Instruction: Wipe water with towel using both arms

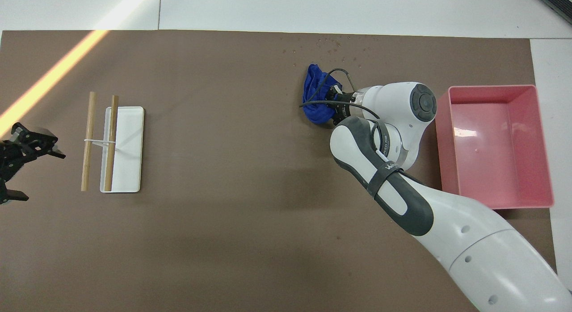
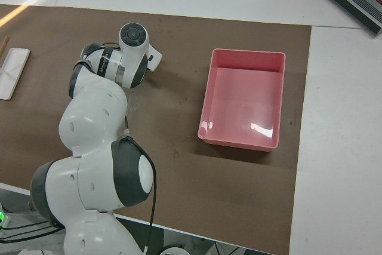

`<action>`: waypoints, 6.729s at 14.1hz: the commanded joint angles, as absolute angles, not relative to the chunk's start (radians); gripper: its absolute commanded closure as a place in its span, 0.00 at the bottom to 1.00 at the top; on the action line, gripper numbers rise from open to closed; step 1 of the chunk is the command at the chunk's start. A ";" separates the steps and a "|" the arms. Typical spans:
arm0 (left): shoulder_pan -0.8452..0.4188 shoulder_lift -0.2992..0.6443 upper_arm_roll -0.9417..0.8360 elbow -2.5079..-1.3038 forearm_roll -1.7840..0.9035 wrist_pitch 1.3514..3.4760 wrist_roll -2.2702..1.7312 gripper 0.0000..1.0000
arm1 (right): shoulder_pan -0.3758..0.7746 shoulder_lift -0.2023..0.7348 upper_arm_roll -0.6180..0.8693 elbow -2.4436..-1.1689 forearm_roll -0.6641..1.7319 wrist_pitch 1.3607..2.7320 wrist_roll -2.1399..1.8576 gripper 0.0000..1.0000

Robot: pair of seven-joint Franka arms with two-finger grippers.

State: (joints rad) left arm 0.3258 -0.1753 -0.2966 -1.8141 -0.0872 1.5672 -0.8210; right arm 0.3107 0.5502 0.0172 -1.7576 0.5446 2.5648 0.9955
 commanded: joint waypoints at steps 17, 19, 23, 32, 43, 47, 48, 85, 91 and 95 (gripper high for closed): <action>0.331 -0.199 -0.316 -1.838 -0.044 1.587 -0.531 0.00 | 0.316 -0.089 0.005 -2.298 0.496 2.161 0.879 1.00; 0.322 -0.190 -0.308 -1.835 -0.044 1.658 -0.458 0.00 | 0.227 -0.145 0.008 -2.203 0.442 2.045 0.873 1.00; 0.013 -0.183 0.043 -1.821 -0.040 1.635 -0.244 0.00 | 0.082 -0.153 0.008 -1.941 0.329 1.791 0.864 1.00; -0.051 -0.046 0.063 -1.664 0.031 1.571 -0.171 0.00 | -0.118 -0.134 0.006 -1.885 -0.009 1.796 0.289 1.00; 0.041 -0.051 -0.046 -1.678 0.041 1.554 -0.091 0.00 | -0.264 0.024 0.008 -2.048 -0.008 2.016 0.095 1.00; 0.017 -0.049 -0.043 -1.678 0.041 1.559 -0.086 0.00 | -0.255 0.031 0.008 -2.083 -0.005 2.039 0.109 0.59; 0.005 -0.051 -0.037 -1.680 0.041 1.565 -0.084 0.00 | -0.250 0.031 0.008 -2.079 -0.005 2.039 0.109 0.40; -0.046 -0.057 -0.012 -1.700 -0.015 1.609 -0.048 0.00 | -0.046 -0.017 0.011 -1.545 -0.021 1.496 0.166 0.00; -0.046 -0.058 -0.012 -1.700 -0.015 1.608 -0.048 0.00 | -0.044 -0.017 0.011 -1.552 -0.023 1.505 0.160 0.00; -0.046 -0.057 -0.012 -1.700 -0.015 1.609 -0.044 0.00 | -0.044 -0.025 0.011 -1.566 -0.035 1.513 0.123 0.00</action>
State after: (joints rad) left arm -0.0320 -0.0577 -0.0258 -1.6956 -0.0052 1.5948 -0.0447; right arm -0.0438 -0.0035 0.0088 -1.5319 -0.0019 1.4839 0.1569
